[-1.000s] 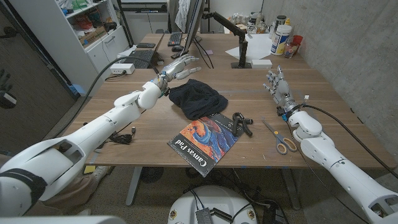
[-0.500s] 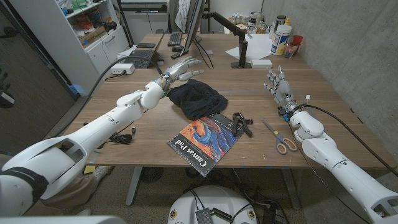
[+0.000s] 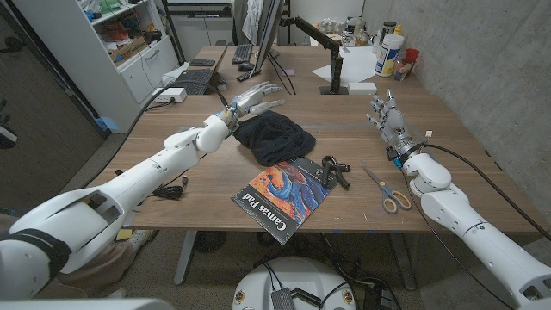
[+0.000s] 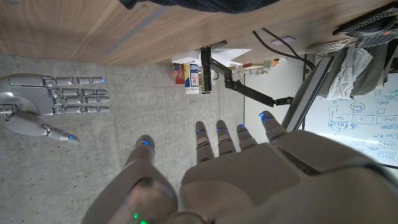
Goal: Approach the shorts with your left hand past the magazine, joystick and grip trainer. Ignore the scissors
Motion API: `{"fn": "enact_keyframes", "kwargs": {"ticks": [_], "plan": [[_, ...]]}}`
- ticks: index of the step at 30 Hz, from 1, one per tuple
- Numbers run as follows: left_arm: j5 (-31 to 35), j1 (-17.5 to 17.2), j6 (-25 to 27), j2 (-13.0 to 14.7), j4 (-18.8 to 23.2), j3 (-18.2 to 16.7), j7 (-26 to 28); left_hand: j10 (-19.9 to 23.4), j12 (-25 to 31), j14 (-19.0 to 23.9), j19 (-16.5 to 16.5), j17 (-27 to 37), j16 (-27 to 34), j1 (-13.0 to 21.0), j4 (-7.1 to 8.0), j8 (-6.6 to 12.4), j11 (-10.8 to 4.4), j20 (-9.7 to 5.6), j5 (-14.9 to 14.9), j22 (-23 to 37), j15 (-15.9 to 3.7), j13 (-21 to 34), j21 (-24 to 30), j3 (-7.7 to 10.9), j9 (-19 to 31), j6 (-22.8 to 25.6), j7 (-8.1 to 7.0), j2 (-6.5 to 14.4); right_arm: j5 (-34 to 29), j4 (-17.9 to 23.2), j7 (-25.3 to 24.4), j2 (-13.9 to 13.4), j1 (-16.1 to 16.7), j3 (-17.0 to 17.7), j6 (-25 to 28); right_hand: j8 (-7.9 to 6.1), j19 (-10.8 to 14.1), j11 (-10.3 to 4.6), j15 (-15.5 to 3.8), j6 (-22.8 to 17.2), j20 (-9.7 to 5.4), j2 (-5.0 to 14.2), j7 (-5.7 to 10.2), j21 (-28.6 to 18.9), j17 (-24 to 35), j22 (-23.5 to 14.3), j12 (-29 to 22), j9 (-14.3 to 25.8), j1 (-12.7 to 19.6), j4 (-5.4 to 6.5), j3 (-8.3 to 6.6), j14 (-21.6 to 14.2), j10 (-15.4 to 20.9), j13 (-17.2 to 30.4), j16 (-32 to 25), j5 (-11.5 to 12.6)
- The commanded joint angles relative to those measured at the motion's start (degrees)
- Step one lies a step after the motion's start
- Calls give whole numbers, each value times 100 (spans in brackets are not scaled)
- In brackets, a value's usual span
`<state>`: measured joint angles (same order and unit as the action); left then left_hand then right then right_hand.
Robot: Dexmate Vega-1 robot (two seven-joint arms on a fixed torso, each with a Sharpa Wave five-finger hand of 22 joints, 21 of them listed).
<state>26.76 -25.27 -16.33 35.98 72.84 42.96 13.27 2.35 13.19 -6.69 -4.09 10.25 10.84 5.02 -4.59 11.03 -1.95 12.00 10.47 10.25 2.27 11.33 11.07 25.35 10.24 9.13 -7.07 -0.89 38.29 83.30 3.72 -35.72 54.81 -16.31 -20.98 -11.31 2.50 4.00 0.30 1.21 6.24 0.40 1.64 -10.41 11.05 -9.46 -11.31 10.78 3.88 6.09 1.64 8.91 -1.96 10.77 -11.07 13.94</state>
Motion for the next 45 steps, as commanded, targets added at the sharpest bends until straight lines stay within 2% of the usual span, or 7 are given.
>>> {"fn": "enact_keyframes", "kwargs": {"ticks": [1, 19, 34, 37, 45], "plan": [[-20, 63, -31, -99, -285, 115, -31, 30, 21, 19, 47, 14, 23, 27, -51, 38, -1, 21, -22, 17, -7, 11, 34, 11, 25, 57, 0, 37, -21, 101, 9, -68, 19, 8, 55, -13, -47, 28, -17, -21, 13, 24, 25, -20, 12, -24, -15, 13, 2, 7, 43, 53, -38, 24, -7, 5], [128, 315, -30, -238, -622, 364, -72, 0, 2, -34, 63, 13, -3, 34, -71, 20, 8, 24, -24, 16, 6, 12, 37, 14, 25, 43, 14, 44, 43, 111, 161, -104, -9, 17, 45, -21, -52, 30, -2, -59, 16, 35, 19, -23, 12, -24, -16, 13, -9, 12, 59, 51, -39, 23, -13, 3], [203, 403, 28, -296, -695, 511, -107, -7, -6, -68, 53, 14, -14, 39, -87, 4, -3, 27, -26, 15, 22, 12, 29, 16, 25, 22, 7, 51, 38, 123, 179, -133, 39, 43, 1, -30, -54, 25, -15, -97, 15, 43, 15, -25, 11, -24, -21, 13, -11, 12, 69, 45, -27, 23, -18, 2], [201, 414, 37, -317, -730, 530, -103, -19, -12, -110, 52, 14, -28, 42, -93, 4, -1, 24, -25, 14, -64, 12, 28, 19, 25, 27, 14, 56, 45, 114, 178, -125, 42, 40, 5, -40, -53, 26, -11, -130, 15, 47, 22, -25, 10, -24, -29, 13, -9, 11, 70, 47, -8, 23, -17, 2], [214, 448, 63, -335, -782, 583, -116, -51, -27, -164, 35, 13, -42, 50, -104, -6, 10, 21, -25, 11, -50, 13, 19, 26, 26, 10, 34, 70, 46, 122, 173, -113, 27, 24, 30, -39, -55, 41, -4, -138, 16, 53, 31, -26, 9, -24, -34, 13, -7, 10, 73, 49, 8, 23, -17, 2]]}}
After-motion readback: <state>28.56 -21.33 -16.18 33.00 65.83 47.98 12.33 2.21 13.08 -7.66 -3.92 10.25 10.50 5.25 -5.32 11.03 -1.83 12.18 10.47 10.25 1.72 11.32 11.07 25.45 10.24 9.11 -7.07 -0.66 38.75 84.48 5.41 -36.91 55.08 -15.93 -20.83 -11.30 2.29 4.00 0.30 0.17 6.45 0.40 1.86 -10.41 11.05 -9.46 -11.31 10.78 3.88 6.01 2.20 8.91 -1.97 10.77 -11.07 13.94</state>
